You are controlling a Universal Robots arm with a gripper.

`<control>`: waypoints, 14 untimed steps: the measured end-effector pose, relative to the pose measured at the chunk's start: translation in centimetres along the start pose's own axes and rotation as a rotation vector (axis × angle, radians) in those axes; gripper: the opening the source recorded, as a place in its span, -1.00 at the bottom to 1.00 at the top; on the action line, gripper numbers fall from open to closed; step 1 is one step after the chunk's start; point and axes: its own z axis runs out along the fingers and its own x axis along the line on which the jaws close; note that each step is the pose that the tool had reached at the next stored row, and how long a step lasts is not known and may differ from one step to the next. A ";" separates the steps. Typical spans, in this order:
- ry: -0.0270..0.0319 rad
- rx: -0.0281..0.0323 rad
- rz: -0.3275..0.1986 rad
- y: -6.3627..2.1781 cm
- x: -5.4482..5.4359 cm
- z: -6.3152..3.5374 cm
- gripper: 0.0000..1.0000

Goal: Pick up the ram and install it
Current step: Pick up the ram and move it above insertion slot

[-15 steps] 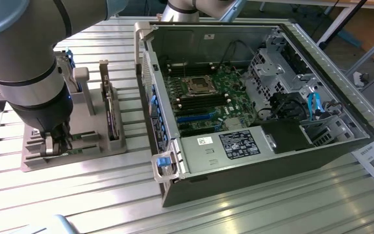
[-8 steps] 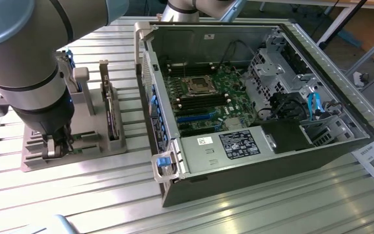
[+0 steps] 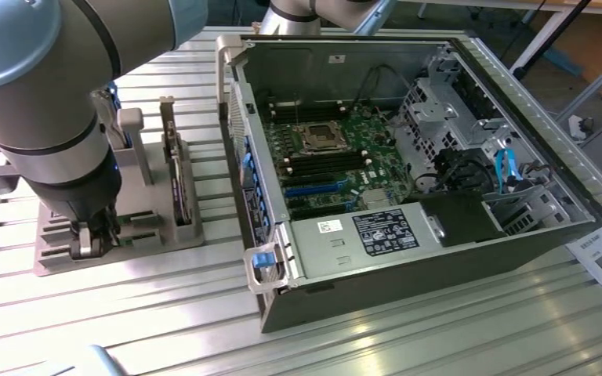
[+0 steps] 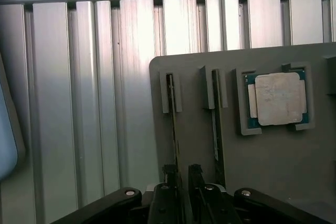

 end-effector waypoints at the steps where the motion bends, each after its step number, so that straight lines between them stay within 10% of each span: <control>1: 0.0002 -0.0001 0.000 0.00 0.0 -0.01 -0.52; 14: 0.0006 -0.0005 -0.025 0.00 0.0 0.00 -0.52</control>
